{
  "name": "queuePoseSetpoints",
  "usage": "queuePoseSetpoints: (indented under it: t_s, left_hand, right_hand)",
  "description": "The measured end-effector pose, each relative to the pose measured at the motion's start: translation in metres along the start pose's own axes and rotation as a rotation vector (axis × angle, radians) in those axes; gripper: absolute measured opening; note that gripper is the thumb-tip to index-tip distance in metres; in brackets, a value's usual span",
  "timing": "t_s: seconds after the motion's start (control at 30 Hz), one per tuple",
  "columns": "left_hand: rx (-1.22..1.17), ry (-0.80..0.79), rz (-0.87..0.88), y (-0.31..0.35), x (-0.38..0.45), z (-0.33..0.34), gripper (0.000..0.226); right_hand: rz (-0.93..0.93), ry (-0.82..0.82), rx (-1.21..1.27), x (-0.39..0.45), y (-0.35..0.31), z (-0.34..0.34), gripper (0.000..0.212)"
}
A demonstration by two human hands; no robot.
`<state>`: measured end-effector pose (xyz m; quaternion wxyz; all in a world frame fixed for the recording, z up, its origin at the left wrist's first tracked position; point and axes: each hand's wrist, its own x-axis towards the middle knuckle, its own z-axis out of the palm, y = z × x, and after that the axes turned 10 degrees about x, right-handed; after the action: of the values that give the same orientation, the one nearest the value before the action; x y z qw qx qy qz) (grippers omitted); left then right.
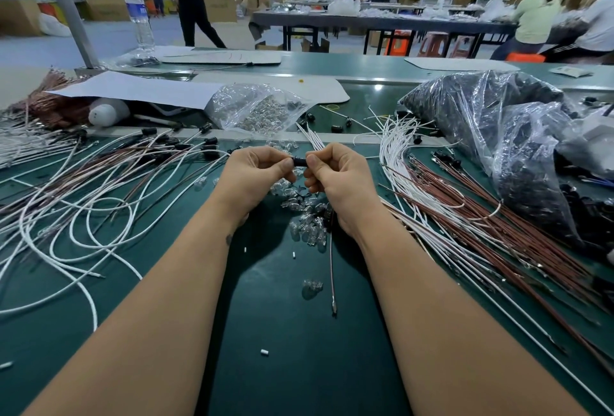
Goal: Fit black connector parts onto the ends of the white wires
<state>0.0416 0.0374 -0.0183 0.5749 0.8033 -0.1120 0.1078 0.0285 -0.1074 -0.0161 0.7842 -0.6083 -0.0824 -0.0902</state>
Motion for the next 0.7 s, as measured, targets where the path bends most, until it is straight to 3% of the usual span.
queuePoseSetpoints:
  t_s: [0.3,0.5,0.7]
  left_hand:
    - [0.201,0.068,-0.006,0.0058,-0.003,0.0101,0.017]
    - [0.178,0.02,-0.002,0.0068,-0.0047,0.0076,0.021]
    - [0.16,0.042,0.033,0.0042,-0.0024,0.0097,0.017]
  right_hand:
    - [0.049,0.12,0.13,0.0008,-0.0027,-0.0007,0.009]
    - [0.055,0.086,0.084,0.0014,-0.0029,-0.0019,0.02]
    - [0.062,0.117,0.072,0.0008,-0.0033,0.0009,0.013]
